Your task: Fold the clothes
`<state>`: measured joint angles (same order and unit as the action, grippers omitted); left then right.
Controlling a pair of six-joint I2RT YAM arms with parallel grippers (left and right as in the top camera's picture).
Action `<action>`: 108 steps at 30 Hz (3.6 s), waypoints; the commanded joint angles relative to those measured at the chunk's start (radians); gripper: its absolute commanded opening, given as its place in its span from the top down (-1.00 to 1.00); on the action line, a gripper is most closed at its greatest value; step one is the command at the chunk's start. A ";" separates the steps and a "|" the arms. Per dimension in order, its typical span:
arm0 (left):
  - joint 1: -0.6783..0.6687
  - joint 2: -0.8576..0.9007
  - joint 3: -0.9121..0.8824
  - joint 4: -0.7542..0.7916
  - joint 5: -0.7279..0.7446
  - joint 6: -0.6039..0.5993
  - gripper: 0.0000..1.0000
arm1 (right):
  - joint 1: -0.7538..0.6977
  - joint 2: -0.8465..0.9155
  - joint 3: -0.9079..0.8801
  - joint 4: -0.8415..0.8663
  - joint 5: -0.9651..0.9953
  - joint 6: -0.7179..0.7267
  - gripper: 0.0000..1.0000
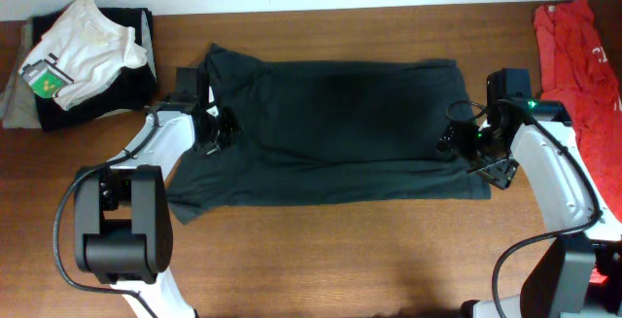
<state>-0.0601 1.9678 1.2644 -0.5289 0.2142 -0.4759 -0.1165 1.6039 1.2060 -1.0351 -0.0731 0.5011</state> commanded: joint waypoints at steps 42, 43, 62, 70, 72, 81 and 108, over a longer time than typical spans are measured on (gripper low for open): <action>0.143 -0.078 -0.106 -0.574 -0.335 -0.010 0.99 | 0.011 0.296 -0.101 0.082 0.138 0.087 0.92; 0.157 -0.087 -0.106 -0.582 -0.335 -0.010 0.99 | 0.011 0.288 -0.101 0.073 0.140 0.105 0.92; 0.001 -0.327 -0.106 -0.212 0.093 0.105 -0.70 | 0.012 -0.070 -0.060 -0.052 0.177 0.157 -0.97; -0.068 -0.071 -0.106 0.012 0.138 0.066 -0.12 | 0.012 -0.070 -0.060 -0.054 0.159 0.156 -0.97; -0.068 -0.069 -0.106 0.035 0.178 0.065 0.44 | 0.012 -0.070 -0.060 -0.055 0.159 0.136 -0.97; -0.068 -0.069 -0.106 0.128 0.187 0.050 0.99 | 0.012 -0.070 -0.060 -0.055 0.159 0.130 -0.97; -0.099 -0.090 -0.103 0.055 0.205 -0.010 0.88 | 0.012 -0.070 -0.060 -0.037 0.155 0.079 -0.97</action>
<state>-0.1307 1.8889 1.1572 -0.4824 0.4088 -0.4843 -0.1093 1.5391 1.1305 -1.0702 0.0849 0.5823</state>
